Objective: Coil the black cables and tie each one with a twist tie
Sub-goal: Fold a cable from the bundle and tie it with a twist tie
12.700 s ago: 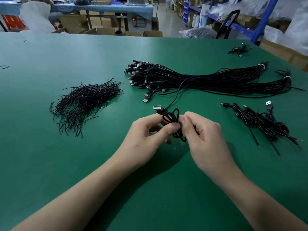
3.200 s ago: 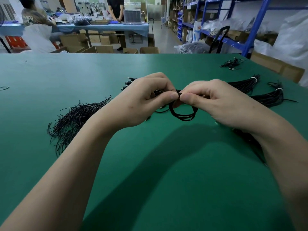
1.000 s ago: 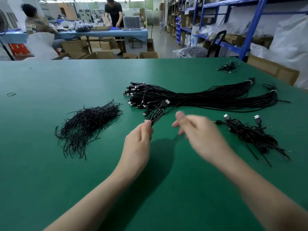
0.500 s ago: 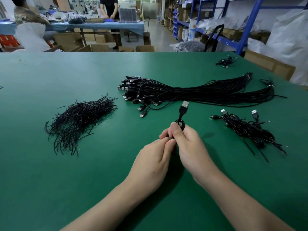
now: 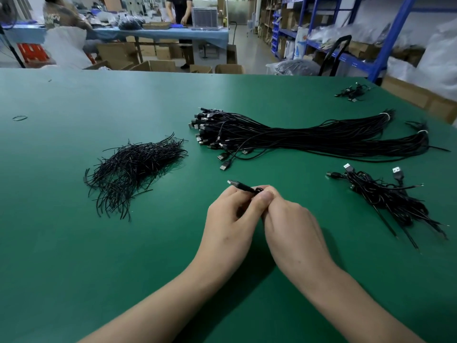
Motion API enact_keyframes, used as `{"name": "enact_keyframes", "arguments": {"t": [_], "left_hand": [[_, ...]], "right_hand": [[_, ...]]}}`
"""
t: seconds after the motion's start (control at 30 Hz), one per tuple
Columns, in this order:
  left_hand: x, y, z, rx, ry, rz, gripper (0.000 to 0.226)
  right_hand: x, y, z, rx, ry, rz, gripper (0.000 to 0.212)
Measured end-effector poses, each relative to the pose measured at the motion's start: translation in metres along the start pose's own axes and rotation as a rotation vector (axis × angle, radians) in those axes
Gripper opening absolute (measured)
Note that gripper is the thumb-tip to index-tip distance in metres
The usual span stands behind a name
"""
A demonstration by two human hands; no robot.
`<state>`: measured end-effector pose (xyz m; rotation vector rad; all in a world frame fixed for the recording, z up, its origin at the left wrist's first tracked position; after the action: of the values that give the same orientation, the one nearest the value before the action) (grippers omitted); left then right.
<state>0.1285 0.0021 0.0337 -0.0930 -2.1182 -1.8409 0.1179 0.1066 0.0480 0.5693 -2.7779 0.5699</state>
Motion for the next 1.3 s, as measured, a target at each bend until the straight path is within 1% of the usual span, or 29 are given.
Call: {"name": "enact_keyframes", "arguments": {"t": [0.17,0.33,0.43,0.5,0.67,0.77,0.8,0.87,0.93,1.0,1.03,1.13,1.23,1.3], "left_hand": [[-0.002,-0.005,-0.002,-0.053,0.038,0.005,0.038],[-0.001,-0.012,-0.007,-0.117,0.082,-0.041,0.021],[0.0,-0.015,-0.009,-0.113,0.092,-0.045,0.025],[0.001,-0.014,-0.011,-0.103,0.107,-0.044,0.031],[0.004,-0.01,-0.016,-0.059,0.133,-0.005,0.04],[0.005,-0.007,-0.017,-0.023,0.147,0.023,0.037],[0.005,-0.006,-0.018,-0.028,0.149,0.023,0.034],[0.006,-0.007,-0.018,-0.037,0.141,0.016,0.031],[0.007,-0.008,-0.017,-0.044,0.124,0.005,0.033],[0.007,-0.009,-0.017,-0.051,0.113,-0.009,0.033],[0.008,-0.01,-0.017,-0.046,0.11,-0.019,0.032],[0.01,-0.011,-0.016,-0.015,0.083,-0.035,0.034],[0.012,-0.01,-0.016,0.009,0.068,-0.016,0.037],[0.012,-0.011,-0.017,0.029,0.065,-0.01,0.036]], "right_hand": [[0.0,-0.007,0.002,0.026,-0.068,-0.007,0.027],[-0.001,-0.007,0.011,0.129,-0.167,0.013,0.02],[0.0,-0.006,0.018,0.183,-0.227,0.013,0.012],[0.001,-0.008,0.021,0.238,-0.25,0.006,0.011],[0.005,-0.003,0.023,0.566,-0.278,0.087,0.024],[0.005,0.005,0.034,0.838,-0.337,0.215,0.029],[0.004,0.006,0.036,0.899,-0.361,0.226,0.029],[0.001,0.007,0.037,0.951,-0.396,0.203,0.031],[0.0,0.007,0.038,0.994,-0.434,0.18,0.036],[-0.001,0.009,0.038,0.984,-0.457,0.183,0.045],[-0.001,0.009,0.039,0.96,-0.46,0.19,0.047],[-0.002,0.009,0.042,0.888,-0.441,0.178,0.035],[0.002,0.009,0.037,0.705,-0.308,0.089,0.033],[0.004,0.009,0.034,0.64,-0.235,0.052,0.034]]}}
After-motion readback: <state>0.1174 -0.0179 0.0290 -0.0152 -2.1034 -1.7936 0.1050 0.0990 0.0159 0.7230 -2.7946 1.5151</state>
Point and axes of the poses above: each hand's wrist, its own x-axis towards the middle knuckle, its own z-axis out of the palm, y = z × x, the point moved 9 cm from there along x, towards the middle knuckle, and after that the axes turned 8 degrees about -x, right-handed, at the moved point
